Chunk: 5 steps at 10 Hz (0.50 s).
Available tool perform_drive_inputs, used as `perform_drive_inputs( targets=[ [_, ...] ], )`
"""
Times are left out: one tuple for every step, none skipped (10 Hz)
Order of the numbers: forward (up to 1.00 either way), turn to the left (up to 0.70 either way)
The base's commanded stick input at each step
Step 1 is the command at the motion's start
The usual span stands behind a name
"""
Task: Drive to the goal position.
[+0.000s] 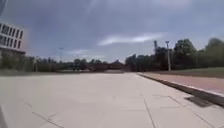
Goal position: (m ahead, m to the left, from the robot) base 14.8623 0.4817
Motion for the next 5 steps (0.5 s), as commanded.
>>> perform_drive_inputs(
  targets=[
    [1.00,0.03],
    [1.00,0.20],
    [1.00,0.40],
    [1.00,0.24],
    [1.00,0.03]
  ],
)
